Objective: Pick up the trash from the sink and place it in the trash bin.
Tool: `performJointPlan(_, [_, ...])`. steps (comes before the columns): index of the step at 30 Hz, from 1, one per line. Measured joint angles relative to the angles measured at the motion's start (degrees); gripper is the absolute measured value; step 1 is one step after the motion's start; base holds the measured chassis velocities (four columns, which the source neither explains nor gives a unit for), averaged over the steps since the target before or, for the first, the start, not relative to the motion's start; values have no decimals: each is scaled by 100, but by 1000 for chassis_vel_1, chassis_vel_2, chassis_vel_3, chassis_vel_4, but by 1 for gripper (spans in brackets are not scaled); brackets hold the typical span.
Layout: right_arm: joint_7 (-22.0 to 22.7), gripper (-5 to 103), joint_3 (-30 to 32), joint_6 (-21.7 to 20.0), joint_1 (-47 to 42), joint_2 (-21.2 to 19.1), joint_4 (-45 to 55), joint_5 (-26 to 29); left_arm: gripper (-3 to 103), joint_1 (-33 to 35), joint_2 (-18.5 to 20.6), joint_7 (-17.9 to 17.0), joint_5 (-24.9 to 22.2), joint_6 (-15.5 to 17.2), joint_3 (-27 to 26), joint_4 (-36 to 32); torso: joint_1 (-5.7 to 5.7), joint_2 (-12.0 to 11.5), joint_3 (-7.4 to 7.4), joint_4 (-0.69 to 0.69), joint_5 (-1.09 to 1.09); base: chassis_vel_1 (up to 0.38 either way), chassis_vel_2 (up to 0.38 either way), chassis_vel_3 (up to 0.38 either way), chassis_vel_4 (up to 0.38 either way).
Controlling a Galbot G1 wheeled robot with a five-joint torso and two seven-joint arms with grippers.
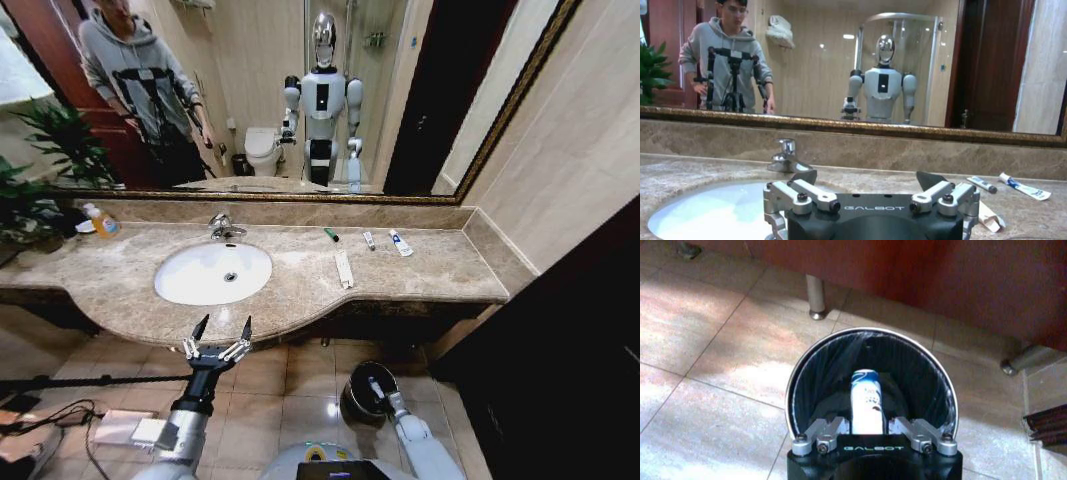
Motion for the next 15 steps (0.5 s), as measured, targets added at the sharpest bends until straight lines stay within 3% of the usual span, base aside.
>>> performJointPlan(12, [35, 24, 37, 53, 151, 61, -270, -129, 100, 0, 0, 0, 0, 0, 0, 0, -1, 0, 0, 0, 1, 0, 0, 0, 0])
performJointPlan(15, [54, 40, 37, 50, 126, 62, -214, -130, 100, 0, 0, 0, 0, 0, 0, 0, -1, 0, 0, 0, 0, 0, 0, 0, 0])
